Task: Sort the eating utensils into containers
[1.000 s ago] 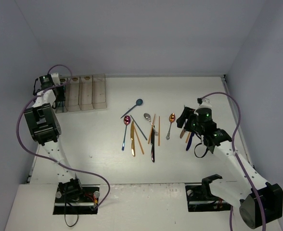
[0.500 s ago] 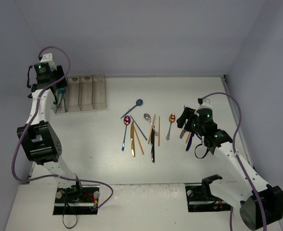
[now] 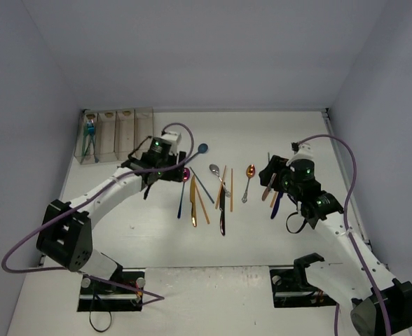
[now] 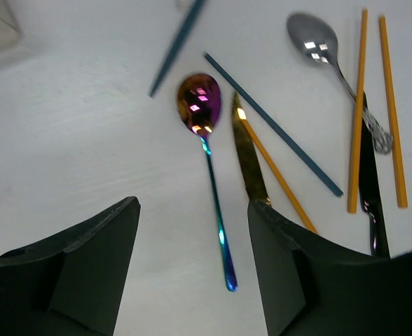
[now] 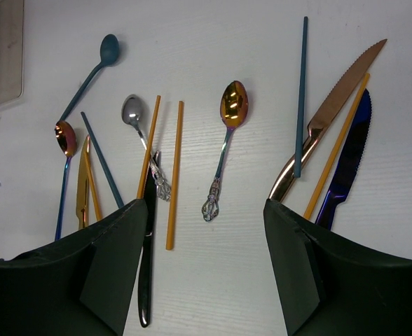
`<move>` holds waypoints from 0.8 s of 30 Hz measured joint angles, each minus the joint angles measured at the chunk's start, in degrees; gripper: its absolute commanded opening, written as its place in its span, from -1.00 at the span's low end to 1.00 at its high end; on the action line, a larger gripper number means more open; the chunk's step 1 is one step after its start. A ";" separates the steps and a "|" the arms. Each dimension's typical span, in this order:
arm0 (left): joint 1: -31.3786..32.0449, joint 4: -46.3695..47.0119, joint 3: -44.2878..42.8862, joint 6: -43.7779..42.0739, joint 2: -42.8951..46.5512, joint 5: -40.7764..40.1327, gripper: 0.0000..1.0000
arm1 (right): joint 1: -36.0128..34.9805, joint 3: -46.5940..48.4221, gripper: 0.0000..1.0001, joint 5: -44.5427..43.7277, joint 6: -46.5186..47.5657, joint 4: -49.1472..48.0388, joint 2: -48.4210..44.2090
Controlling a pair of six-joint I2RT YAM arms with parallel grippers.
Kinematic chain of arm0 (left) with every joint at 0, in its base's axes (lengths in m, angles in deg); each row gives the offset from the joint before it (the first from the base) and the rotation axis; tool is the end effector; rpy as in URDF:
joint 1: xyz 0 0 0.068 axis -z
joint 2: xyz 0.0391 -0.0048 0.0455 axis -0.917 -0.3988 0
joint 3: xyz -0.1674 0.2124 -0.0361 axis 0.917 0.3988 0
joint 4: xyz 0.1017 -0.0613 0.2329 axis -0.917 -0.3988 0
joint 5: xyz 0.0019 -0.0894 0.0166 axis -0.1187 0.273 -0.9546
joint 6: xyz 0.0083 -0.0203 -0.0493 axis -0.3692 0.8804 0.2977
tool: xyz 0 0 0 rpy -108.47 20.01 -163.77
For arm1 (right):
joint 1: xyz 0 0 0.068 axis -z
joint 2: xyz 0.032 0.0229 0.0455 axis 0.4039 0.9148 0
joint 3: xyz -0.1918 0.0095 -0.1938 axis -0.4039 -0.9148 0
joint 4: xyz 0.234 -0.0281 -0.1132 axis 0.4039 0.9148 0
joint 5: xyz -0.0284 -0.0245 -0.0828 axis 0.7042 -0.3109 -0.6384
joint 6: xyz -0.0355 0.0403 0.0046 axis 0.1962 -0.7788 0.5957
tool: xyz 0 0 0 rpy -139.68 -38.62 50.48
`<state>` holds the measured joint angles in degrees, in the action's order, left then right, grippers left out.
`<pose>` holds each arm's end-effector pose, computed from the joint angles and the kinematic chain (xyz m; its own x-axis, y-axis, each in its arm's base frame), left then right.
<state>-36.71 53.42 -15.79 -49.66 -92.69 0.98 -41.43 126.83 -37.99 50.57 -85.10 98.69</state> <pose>0.2841 -0.1638 0.2633 -0.7048 0.0263 -0.7089 0.3019 0.9154 -0.2662 0.2026 0.0651 0.2955 -0.3833 0.3348 -0.8608 -0.1735 0.8893 0.4231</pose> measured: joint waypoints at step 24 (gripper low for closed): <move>5.67 1.95 -1.31 5.60 -16.08 -5.79 -0.34 | 0.00 -3.07 0.30 0.27 -1.72 0.54 -4.34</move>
<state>-31.04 55.37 -17.10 -44.06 -108.77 -4.81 -41.43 123.76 -37.72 48.84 -84.56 94.35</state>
